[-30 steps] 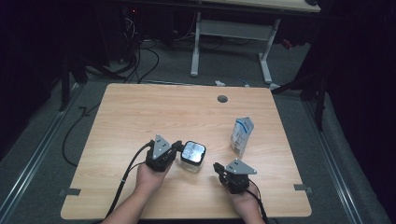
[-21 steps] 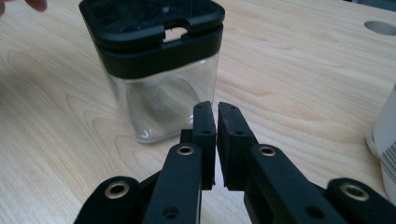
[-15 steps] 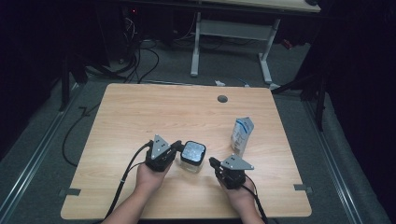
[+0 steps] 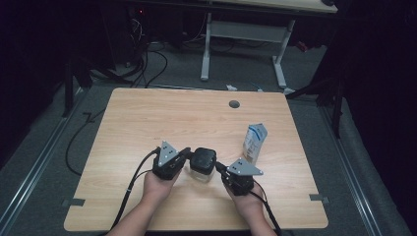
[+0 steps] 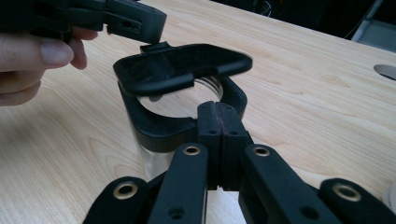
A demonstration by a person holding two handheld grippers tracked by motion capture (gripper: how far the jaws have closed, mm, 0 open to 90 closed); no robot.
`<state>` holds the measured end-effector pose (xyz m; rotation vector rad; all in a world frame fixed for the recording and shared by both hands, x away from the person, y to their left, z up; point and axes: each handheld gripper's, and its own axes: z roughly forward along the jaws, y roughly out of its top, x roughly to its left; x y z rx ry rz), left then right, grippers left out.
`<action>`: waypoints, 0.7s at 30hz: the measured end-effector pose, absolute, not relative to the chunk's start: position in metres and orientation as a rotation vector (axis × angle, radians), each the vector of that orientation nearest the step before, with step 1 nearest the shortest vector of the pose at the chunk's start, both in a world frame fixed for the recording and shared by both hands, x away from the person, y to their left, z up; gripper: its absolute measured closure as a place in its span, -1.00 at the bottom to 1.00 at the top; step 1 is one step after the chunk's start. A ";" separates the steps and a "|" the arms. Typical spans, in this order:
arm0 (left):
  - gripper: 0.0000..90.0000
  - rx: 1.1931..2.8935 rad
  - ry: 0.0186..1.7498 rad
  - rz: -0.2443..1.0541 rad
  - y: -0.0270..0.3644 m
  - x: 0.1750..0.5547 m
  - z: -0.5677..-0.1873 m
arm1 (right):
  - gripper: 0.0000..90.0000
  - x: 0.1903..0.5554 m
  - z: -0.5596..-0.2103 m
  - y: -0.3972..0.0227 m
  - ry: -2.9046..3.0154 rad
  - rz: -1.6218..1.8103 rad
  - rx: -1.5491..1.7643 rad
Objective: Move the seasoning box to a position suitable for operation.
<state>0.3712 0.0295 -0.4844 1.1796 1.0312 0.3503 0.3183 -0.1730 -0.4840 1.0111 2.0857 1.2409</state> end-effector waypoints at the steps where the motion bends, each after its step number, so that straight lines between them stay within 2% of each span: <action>1: 1.00 1.178 1.031 0.350 0.029 0.371 -0.484 | 1.00 0.318 -0.483 -0.172 2.082 1.245 1.006; 13: 1.00 1.169 1.021 0.326 0.022 0.379 -0.486 | 0.99 0.316 -0.474 -0.158 2.092 1.254 0.962; 18: 1.00 1.145 1.019 0.328 0.037 0.373 -0.482 | 0.99 0.317 -0.474 -0.157 2.093 1.253 0.968; 20: 0.83 1.160 1.018 0.344 0.043 0.367 -0.484 | 0.99 0.318 -0.474 -0.157 2.096 1.250 0.969; 21: 0.82 1.160 1.016 0.347 0.048 0.361 -0.486 | 0.99 0.318 -0.474 -0.157 2.097 1.251 0.969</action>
